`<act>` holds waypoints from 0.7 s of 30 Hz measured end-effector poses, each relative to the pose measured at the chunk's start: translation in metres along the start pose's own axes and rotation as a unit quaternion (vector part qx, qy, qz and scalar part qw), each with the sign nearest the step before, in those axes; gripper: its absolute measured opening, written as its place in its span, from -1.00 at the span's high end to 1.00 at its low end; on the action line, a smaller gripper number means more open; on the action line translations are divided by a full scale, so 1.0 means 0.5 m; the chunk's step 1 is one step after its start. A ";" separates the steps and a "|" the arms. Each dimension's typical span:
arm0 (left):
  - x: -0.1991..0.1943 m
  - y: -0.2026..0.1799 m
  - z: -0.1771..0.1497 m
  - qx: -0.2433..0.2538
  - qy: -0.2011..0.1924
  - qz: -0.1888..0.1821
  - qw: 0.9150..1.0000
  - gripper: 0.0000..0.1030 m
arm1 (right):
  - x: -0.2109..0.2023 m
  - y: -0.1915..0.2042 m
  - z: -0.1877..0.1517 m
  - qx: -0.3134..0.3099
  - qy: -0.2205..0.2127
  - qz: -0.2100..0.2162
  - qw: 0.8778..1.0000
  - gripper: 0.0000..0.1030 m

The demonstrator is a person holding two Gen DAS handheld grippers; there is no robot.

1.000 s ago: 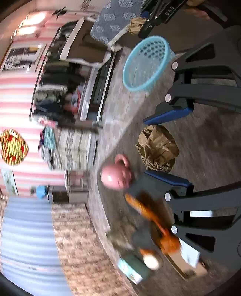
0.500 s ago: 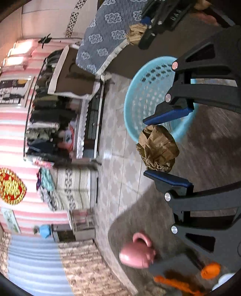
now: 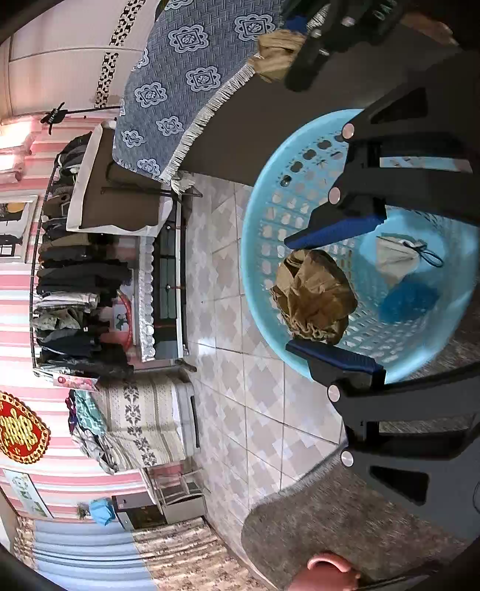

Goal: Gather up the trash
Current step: 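Carry both brown papers in the tools over the blue wastebasket, then open both tools to drop the brown papers into the wastebasket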

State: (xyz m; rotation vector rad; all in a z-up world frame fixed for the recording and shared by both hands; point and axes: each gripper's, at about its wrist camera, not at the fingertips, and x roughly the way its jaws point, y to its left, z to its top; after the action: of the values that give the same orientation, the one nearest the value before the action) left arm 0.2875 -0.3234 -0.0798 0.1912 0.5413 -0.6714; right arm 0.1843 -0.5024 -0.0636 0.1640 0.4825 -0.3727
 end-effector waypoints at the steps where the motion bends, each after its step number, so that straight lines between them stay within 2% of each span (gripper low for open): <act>1: 0.005 0.001 0.002 0.001 0.002 0.000 1.000 0.03 | 0.004 0.000 -0.001 -0.001 0.000 0.000 1.000 0.10; 4: 0.015 0.012 0.004 -0.011 0.010 0.004 1.000 -0.04 | 0.011 0.005 -0.003 -0.001 0.000 0.000 1.000 0.10; 6: 0.010 0.028 0.005 -0.024 0.009 0.011 1.000 -0.31 | 0.016 0.009 -0.005 0.003 -0.001 0.002 1.000 0.10; 8: 0.003 0.041 0.005 -0.033 0.005 0.024 0.999 -0.41 | 0.023 0.016 -0.004 0.004 -0.001 0.004 1.000 0.10; 21: -0.045 0.102 -0.006 -0.036 -0.012 0.078 0.996 -0.70 | 0.083 0.086 -0.006 -0.007 0.007 0.018 1.000 0.09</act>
State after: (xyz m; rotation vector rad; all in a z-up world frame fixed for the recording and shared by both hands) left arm 0.3041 -0.2708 -0.0706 0.1564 0.5205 -0.5009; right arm 0.2334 -0.4751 -0.0834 0.1621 0.4957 -0.3325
